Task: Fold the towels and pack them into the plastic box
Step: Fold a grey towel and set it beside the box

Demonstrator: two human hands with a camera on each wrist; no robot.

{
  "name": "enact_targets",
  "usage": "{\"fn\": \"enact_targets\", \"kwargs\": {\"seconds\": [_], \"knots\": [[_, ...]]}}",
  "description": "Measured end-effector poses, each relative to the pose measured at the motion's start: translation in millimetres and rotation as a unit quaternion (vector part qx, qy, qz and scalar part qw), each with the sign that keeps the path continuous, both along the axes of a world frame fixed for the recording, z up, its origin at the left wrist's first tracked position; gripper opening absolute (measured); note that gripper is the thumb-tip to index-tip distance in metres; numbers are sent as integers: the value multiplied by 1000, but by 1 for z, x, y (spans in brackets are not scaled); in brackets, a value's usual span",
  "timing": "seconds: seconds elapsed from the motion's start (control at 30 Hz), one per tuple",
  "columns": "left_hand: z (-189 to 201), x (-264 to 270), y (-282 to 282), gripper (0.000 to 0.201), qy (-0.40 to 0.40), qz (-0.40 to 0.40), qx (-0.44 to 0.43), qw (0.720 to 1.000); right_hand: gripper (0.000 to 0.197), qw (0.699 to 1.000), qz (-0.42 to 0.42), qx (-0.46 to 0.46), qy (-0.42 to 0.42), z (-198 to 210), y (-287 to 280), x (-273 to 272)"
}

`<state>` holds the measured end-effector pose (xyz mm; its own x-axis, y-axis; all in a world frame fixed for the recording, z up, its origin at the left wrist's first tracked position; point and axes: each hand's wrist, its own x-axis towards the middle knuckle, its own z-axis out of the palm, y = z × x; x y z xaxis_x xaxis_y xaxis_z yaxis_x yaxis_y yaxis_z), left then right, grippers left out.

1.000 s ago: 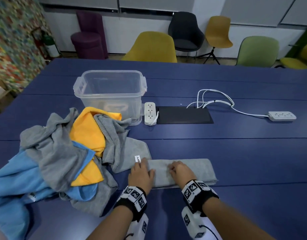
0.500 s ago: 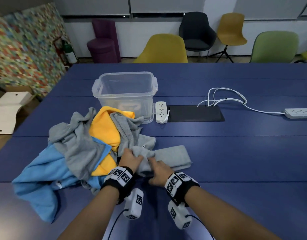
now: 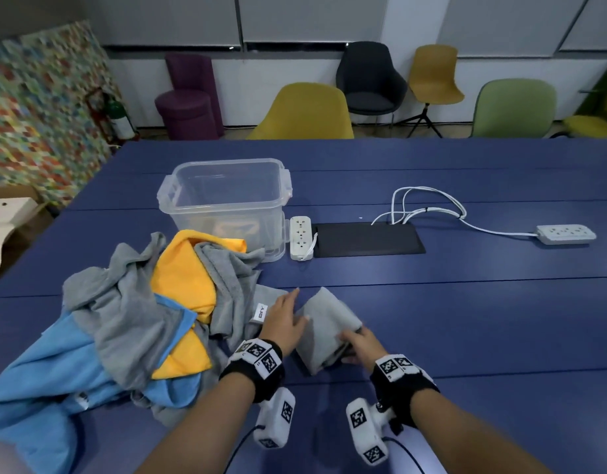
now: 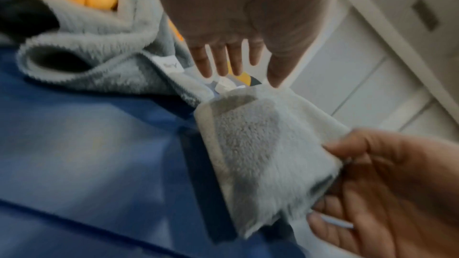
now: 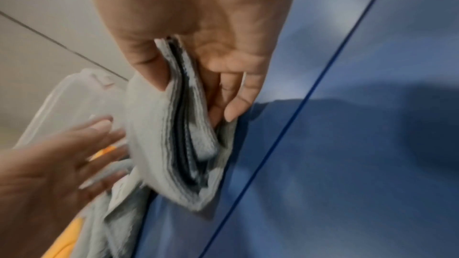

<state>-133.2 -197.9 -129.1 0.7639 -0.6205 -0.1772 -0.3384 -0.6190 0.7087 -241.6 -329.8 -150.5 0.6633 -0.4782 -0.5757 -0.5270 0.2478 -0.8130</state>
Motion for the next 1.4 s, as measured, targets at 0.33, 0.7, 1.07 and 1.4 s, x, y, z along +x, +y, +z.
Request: {"fn": "enact_targets", "kwargs": {"seconds": [0.33, 0.7, 1.07, 1.4], "knots": [[-30, -10, -33, 20, 166, 92, -96, 977, 34, 995, 5, -96, 35, -23, -28, 16], [-45, -37, -36, 50, 129, 169, -37, 976, 44, 935, 137, -300, 129, -12, 4, 10], [-28, -28, -31, 38, 154, 194, 42, 968, 58, 936, 79, -295, 173, -14, 6, 16], [-8, -15, -60, 41, 248, 185, -162, 937, 39, 956, 16, -293, -1, 9, -22, 25]]}}
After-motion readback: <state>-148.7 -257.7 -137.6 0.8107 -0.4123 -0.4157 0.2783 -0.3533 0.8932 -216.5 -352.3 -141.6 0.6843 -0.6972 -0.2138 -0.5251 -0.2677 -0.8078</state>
